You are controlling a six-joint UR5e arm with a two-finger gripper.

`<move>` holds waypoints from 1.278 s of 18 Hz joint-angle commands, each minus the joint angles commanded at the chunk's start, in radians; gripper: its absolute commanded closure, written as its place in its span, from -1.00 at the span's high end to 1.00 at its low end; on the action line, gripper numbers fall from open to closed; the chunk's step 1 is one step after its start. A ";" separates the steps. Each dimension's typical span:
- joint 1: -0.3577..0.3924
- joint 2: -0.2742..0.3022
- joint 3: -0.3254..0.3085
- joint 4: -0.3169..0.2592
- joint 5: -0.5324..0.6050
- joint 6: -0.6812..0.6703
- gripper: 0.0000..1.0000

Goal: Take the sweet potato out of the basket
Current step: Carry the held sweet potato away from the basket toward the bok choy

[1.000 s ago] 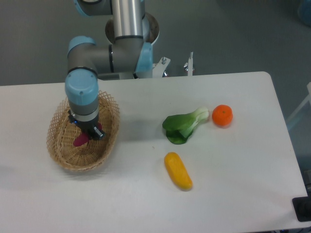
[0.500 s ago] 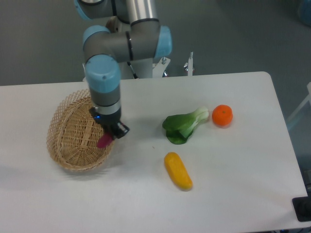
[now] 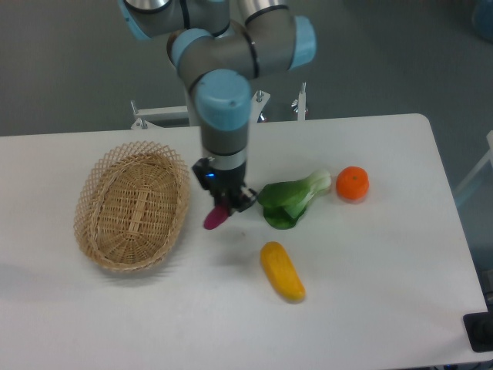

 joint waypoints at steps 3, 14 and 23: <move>0.058 -0.015 0.037 -0.002 -0.002 0.112 -0.78; 0.111 -0.169 0.195 -0.002 0.043 0.209 -0.75; 0.138 -0.232 0.298 -0.024 0.043 0.324 -0.71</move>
